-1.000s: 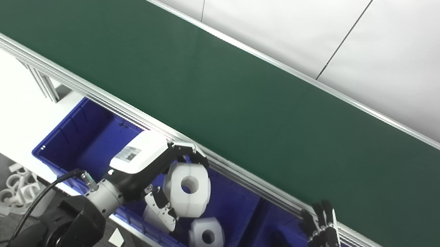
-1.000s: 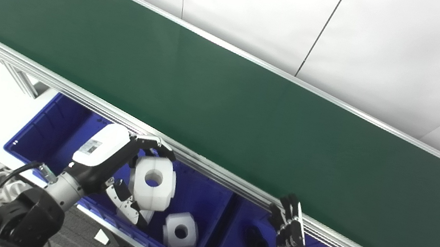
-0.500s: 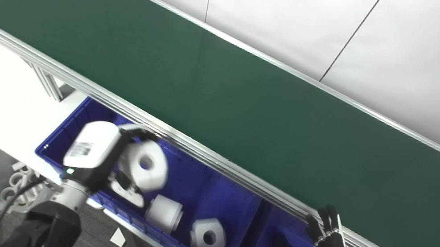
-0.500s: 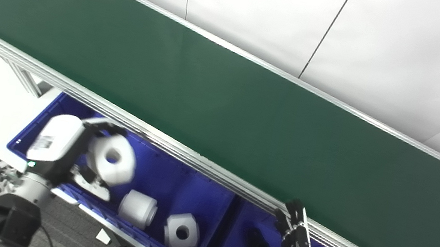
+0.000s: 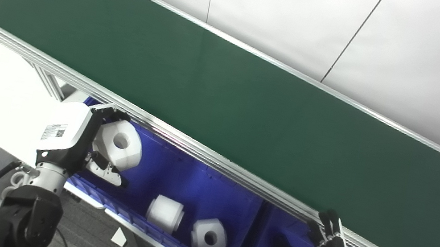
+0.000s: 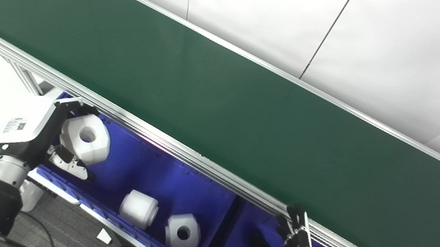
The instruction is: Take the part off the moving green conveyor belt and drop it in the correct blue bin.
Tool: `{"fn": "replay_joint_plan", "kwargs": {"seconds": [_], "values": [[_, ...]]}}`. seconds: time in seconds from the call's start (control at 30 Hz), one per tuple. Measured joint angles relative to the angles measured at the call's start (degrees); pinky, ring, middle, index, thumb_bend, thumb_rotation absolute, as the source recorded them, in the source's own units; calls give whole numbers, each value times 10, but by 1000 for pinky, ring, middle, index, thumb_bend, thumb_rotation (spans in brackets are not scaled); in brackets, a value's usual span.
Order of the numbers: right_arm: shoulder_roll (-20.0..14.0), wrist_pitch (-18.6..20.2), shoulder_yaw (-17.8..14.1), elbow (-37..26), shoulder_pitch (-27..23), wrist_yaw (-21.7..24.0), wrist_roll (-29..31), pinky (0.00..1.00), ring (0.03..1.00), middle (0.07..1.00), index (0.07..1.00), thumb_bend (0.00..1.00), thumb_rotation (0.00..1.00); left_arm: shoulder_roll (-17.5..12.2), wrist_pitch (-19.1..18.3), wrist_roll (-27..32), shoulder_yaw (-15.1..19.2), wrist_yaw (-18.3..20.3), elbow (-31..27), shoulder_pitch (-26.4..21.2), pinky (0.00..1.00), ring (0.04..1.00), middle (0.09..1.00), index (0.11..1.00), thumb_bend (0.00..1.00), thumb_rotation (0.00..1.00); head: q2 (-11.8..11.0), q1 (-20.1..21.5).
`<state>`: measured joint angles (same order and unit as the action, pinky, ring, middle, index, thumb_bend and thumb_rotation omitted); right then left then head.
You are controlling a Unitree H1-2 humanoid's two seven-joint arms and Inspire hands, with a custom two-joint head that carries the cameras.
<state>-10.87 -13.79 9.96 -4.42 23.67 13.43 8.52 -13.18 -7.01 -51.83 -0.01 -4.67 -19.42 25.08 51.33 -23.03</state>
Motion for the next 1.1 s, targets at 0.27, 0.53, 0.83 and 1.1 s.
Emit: {"fn": "replay_joint_plan", "kwargs": {"seconds": [0.27,0.53,0.83,1.1], "values": [[-1,0,0,-1,0,0,0,926,920,972,1000,856,888,-9,-40,-82,-23,84,-25,3,974,934,934,887,1000,492,3,6],[-1,1,0,-6,6,0,3,922,920,968,1000,837,871,-9,-41,-87,-29,86,-34,4,977,940,944,922,1000,517,5,6],[-1,1,0,-6,6,1,-1,910,917,967,1000,850,880,-4,-19,-70,-34,44,-27,3,989,946,952,932,1000,487,4,18],[12,1,1,2,-8,1,-4,900,923,968,1000,833,861,2,23,-7,-50,33,-71,-26,970,949,955,957,1000,515,-11,71]]}}
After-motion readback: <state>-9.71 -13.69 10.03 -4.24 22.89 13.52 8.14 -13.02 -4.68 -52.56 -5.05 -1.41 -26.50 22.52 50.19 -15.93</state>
